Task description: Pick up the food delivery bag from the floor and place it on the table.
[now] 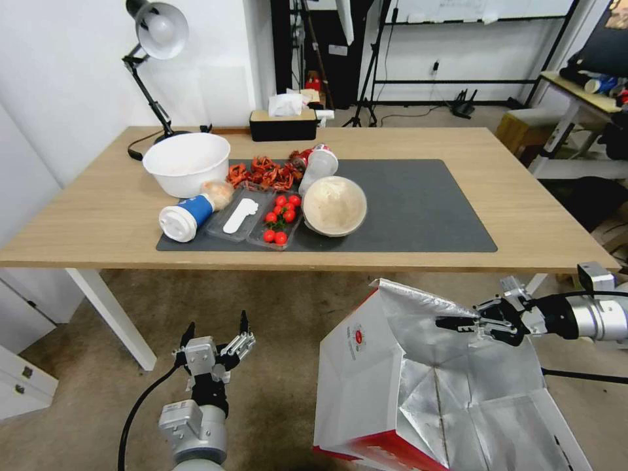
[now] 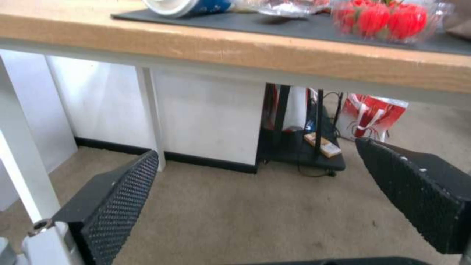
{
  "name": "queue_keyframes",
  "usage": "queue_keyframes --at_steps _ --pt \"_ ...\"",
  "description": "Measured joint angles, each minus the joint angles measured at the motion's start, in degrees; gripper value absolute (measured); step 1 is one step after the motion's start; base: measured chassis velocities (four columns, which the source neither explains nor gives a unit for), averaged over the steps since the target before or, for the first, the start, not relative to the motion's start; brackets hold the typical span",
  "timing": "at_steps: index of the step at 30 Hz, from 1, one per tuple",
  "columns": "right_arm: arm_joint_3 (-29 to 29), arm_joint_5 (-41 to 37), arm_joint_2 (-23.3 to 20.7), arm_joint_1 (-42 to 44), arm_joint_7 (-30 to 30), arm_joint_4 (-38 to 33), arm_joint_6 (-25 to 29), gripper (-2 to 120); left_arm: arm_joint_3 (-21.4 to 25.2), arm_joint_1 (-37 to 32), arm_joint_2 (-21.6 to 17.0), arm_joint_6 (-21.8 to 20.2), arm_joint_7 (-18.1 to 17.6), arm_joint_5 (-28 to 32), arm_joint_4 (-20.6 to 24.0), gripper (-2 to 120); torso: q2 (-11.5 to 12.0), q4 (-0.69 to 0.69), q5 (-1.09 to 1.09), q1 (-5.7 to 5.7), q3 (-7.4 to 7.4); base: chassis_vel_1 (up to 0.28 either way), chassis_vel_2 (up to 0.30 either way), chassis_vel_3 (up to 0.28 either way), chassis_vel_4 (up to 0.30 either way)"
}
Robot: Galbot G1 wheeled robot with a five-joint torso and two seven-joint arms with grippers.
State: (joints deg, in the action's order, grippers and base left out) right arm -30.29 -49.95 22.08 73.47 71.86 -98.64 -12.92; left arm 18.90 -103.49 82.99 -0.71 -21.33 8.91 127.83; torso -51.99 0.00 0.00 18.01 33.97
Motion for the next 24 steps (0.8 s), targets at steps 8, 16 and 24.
queue_keyframes --at_steps 8,16,24 --pt "0.05 0.24 0.43 0.12 0.11 0.01 0.00 0 0.14 -0.33 -0.05 0.34 -0.03 0.10 0.29 100 -2.15 -0.01 0.00 0.95 1.20 0.000 0.000 0.000 0.000" --pt "0.22 0.27 0.62 -0.07 0.12 0.03 0.00 0 0.08 -0.30 0.13 0.27 -0.01 0.09 0.41 100 -4.40 0.00 0.00 1.91 2.49 0.000 0.000 0.000 0.000" --pt "0.18 0.27 0.65 -0.06 0.14 0.09 0.00 0 0.11 -0.30 0.08 0.24 0.01 0.09 0.45 100 -6.53 0.00 0.00 2.81 3.72 0.000 0.000 0.000 0.000"
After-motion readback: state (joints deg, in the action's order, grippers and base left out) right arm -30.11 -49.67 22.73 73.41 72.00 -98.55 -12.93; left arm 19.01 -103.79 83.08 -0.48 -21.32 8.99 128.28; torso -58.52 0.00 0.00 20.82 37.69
